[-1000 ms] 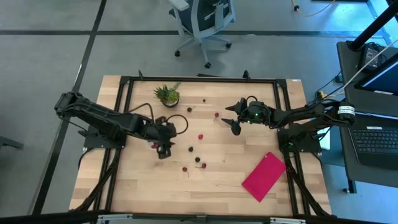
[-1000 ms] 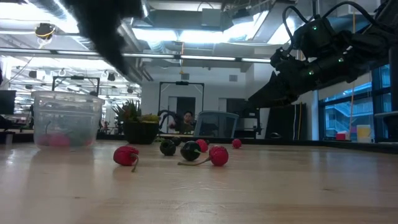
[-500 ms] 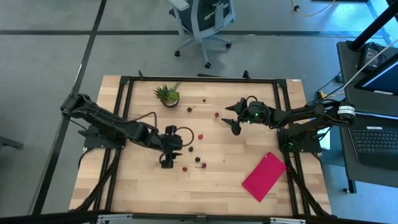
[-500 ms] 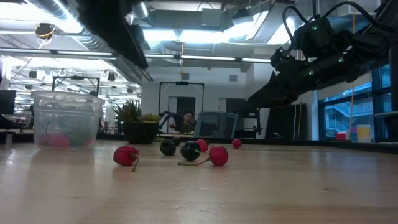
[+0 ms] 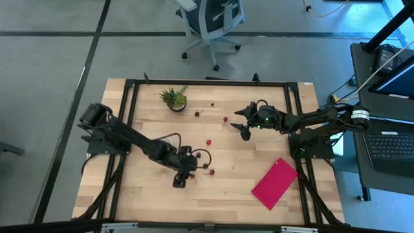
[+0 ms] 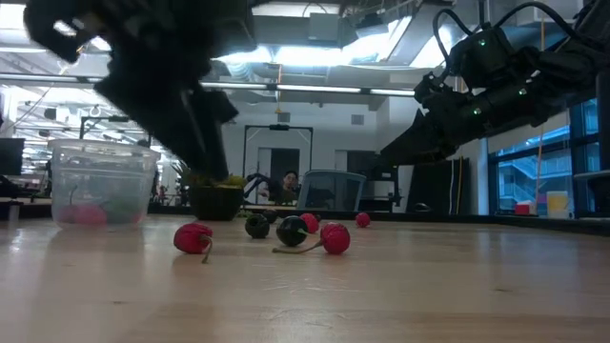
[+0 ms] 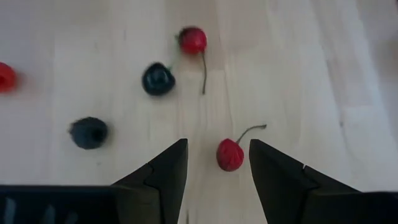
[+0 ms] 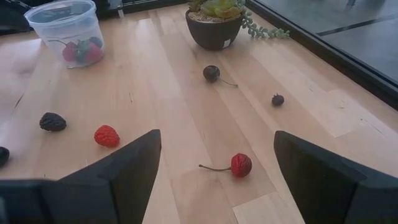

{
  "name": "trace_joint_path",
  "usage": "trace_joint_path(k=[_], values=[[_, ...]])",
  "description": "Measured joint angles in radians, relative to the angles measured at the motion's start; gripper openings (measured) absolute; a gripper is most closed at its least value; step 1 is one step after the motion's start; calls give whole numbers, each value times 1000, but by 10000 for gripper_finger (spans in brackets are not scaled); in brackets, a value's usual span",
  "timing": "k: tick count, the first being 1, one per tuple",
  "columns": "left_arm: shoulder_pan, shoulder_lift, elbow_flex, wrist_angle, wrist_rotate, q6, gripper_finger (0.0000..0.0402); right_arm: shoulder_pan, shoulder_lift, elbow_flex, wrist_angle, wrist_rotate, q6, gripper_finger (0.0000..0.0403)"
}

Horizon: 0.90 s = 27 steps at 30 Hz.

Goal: Pick and placing Produce into tupperware
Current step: Put the red cherry into the transparent container

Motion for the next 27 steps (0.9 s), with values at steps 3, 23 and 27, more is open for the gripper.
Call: trace_joint_path(k=[3, 23, 27], values=[[-3, 40, 0, 7, 2, -8, 165, 0, 0, 0, 0, 0, 0, 314], [-37, 136, 0, 89, 25, 0, 165, 0, 0, 0, -1, 0, 0, 314], [-36, 163, 1, 91, 4, 0, 165, 0, 0, 0, -1, 0, 0, 314]])
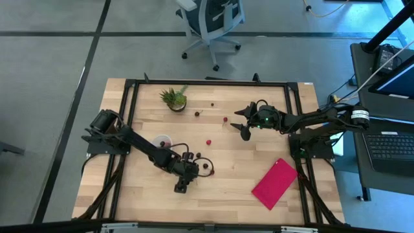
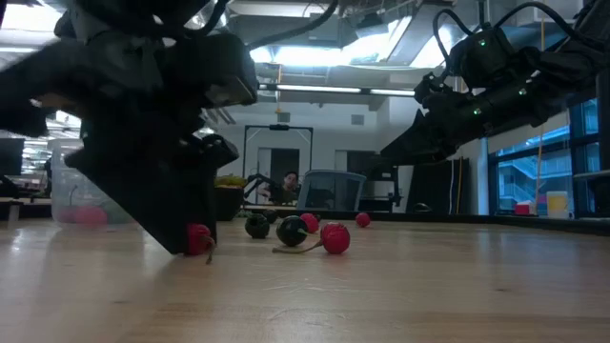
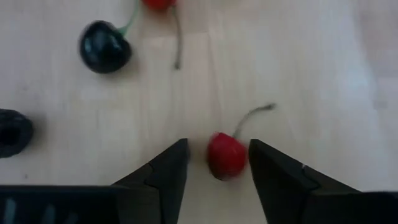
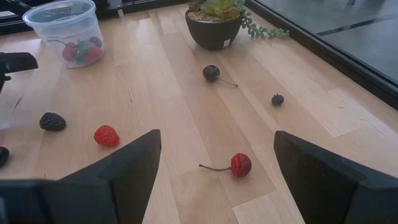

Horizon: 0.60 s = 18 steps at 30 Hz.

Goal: Pick and placing Produce into tupperware
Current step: Put the red cherry into the transparent container

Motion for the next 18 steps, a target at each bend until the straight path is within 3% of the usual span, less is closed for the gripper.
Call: trace_joint_path(k=[7, 18], values=[[-3, 2, 1, -6, -7, 0, 150, 0, 0, 0, 0, 0, 0, 314], [-2, -12, 0, -50, -18, 0, 28, 0, 0, 0, 0, 0, 0, 314]])
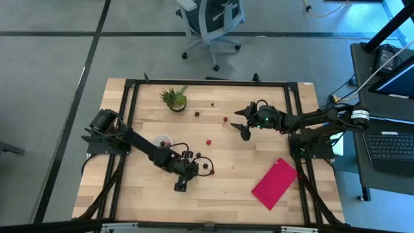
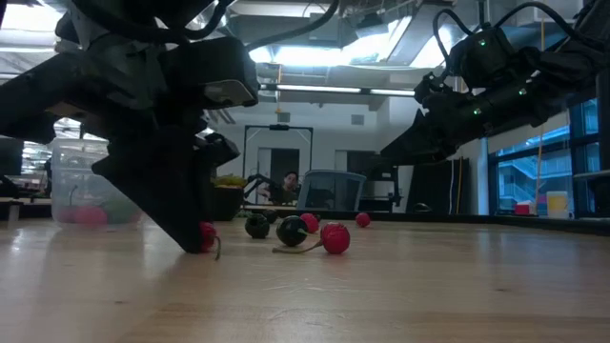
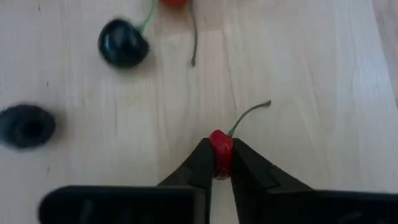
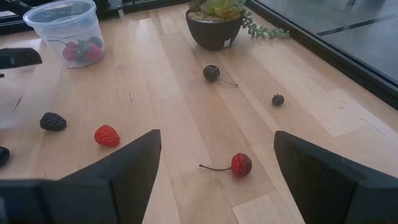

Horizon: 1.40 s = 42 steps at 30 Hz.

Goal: Pick and placing Produce into tupperware
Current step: Put the red cherry into the transparent container

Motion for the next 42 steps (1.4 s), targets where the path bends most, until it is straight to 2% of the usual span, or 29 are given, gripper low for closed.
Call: trace_joint_path(k=[6, 10, 14, 19, 23, 27, 35, 42], values=[[5, -146, -7, -225, 5, -32, 19, 0, 0, 0, 0, 0, 0, 314], [24, -304, -5, -420, -79, -118, 31, 0, 0, 0, 0, 0, 0, 314], [53, -461, -4, -538, -129, -167, 27, 0, 0, 0, 0, 0, 0, 314], [100, -588, -4, -695, -180, -273, 22, 0, 0, 0, 0, 0, 0, 314], [152, -597, -4, -774, -180, -320, 28, 0, 0, 0, 0, 0, -3, 314], [194, -561, -6, -816, -104, -348, 25, 0, 0, 0, 0, 0, -4, 314], [228, -520, -98, -776, -34, -348, 29, 0, 0, 0, 1, 0, -4, 314], [240, -520, -155, -725, -19, -350, 30, 0, 0, 0, 1, 0, -4, 314]])
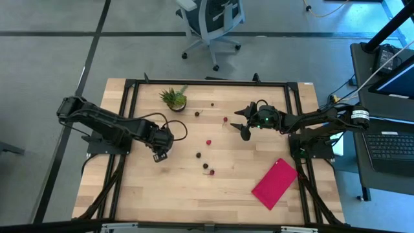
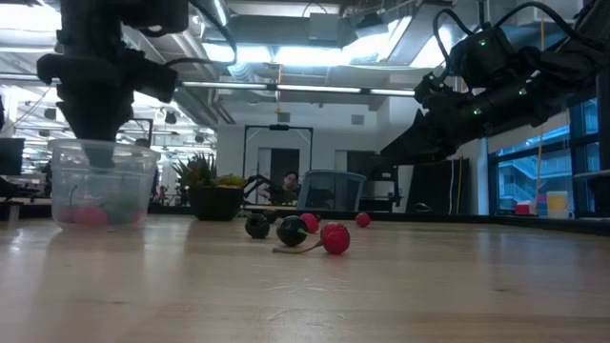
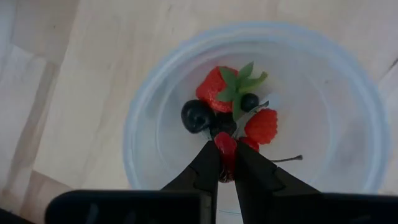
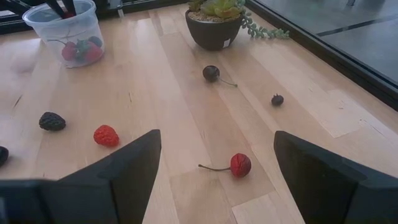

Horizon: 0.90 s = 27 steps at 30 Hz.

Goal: Pick and placing Produce into tupperware
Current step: Put the red cherry into the transparent container

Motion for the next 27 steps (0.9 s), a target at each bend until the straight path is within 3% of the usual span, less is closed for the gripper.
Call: trace_joint_path(k=[23, 27], values=[[0, 0, -45, 73, 31, -24, 34, 0, 0, 0, 0, 0, 0, 314], [0, 0, -45, 73, 31, -39, 51, 0, 0, 0, 0, 0, 0, 314]])
